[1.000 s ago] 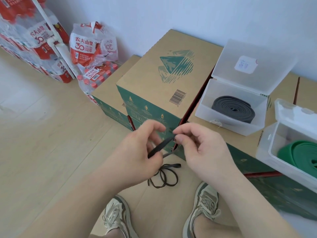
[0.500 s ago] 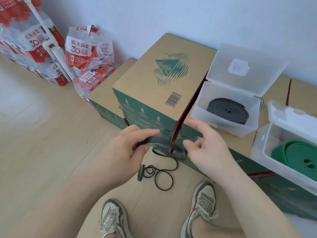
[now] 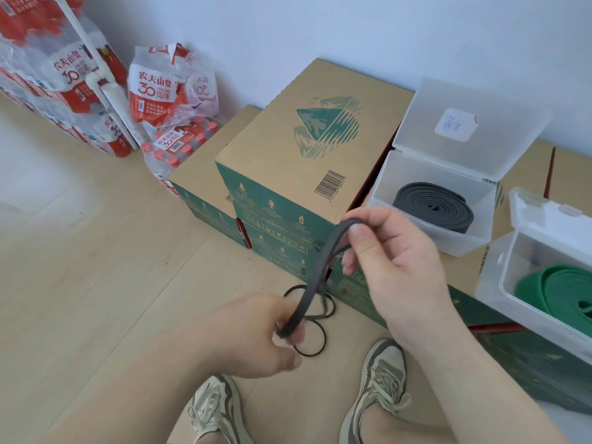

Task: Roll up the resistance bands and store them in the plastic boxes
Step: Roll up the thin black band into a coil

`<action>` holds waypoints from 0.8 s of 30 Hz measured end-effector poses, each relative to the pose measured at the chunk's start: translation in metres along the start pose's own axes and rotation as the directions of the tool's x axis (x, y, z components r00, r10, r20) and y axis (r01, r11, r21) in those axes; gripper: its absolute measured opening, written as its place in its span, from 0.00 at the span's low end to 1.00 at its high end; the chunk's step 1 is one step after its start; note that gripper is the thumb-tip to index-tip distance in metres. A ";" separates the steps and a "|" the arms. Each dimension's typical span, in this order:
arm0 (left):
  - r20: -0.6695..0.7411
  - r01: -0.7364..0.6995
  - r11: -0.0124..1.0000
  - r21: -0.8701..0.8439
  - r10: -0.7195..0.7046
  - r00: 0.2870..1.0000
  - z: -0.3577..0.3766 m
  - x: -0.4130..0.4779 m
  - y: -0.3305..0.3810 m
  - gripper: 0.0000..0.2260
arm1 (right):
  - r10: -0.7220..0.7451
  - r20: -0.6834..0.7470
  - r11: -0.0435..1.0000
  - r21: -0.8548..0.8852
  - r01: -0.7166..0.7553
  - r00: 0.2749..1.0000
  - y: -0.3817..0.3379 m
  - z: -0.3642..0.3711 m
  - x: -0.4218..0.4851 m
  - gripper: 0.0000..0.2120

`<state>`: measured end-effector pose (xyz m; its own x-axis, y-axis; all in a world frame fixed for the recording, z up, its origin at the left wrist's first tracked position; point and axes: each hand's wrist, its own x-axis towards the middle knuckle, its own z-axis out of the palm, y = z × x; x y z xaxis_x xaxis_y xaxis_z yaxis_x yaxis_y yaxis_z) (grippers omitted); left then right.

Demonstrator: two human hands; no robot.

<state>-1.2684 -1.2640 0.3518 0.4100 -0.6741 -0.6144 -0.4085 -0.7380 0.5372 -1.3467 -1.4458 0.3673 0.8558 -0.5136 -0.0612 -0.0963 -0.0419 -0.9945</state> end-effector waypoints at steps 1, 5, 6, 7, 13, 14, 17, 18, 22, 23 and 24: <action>0.066 0.040 0.999 0.016 -0.041 0.997 0.002 -0.002 0.000 0.08 | 0.022 -0.043 0.998 0.054 -0.020 0.999 -0.001 -0.002 0.002 0.09; -0.169 0.097 0.995 0.008 -0.094 0.981 -0.006 0.003 -0.008 0.02 | 0.087 -0.215 0.984 -0.134 -0.118 0.973 0.007 -0.013 0.010 0.10; -0.282 0.096 0.995 -0.035 -0.102 0.954 -0.010 0.004 -0.009 0.03 | 0.117 -0.209 0.955 -0.247 -0.168 0.971 0.012 -0.018 0.010 0.09; -0.384 0.069 0.993 -0.096 -0.101 0.918 -0.013 0.004 -0.010 0.05 | 0.165 -0.171 0.914 -0.344 -0.216 0.971 0.015 -0.021 0.010 0.08; -0.568 -0.241 0.959 -0.148 0.117 0.814 -0.013 0.000 0.001 0.16 | 0.237 0.186 0.875 -0.468 -0.126 0.954 0.009 -0.011 -0.002 0.25; -0.559 -0.290 0.949 -0.124 0.174 0.811 -0.011 0.000 0.005 0.16 | 0.210 0.264 0.902 -0.424 -0.082 0.941 0.008 -0.006 -0.004 0.26; -0.529 -0.398 0.908 -0.130 0.276 0.803 -0.006 0.002 0.011 0.14 | 0.173 0.412 0.944 -0.329 -0.031 0.895 0.009 0.004 -0.006 0.23; -0.532 -0.410 0.898 -0.162 0.270 0.802 -0.007 0.001 0.011 0.14 | 0.163 0.393 0.937 -0.349 -0.017 0.905 0.010 0.003 -0.005 0.21; -0.542 -0.355 0.901 -0.250 0.174 0.822 -0.013 -0.001 0.005 0.18 | 0.094 0.255 0.917 -0.398 0.016 0.962 0.012 0.000 -0.001 0.10; -0.500 -0.281 0.935 -0.218 0.140 0.854 -0.014 -0.001 0.003 0.17 | 0.067 0.202 0.925 -0.380 0.015 0.977 0.012 0.000 -0.001 0.10; -0.435 -0.182 0.972 -0.151 0.100 0.895 -0.015 -0.001 0.001 0.14 | 0.050 0.131 0.937 -0.351 -0.001 0.990 0.012 0.000 -0.001 0.10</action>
<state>-1.2567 -1.2643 0.3614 0.6812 -0.6901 -0.2444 -0.3485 -0.5992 0.7208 -1.3488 -1.4461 0.3554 0.9093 -0.3980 -0.1214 -0.2689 -0.3394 -0.9014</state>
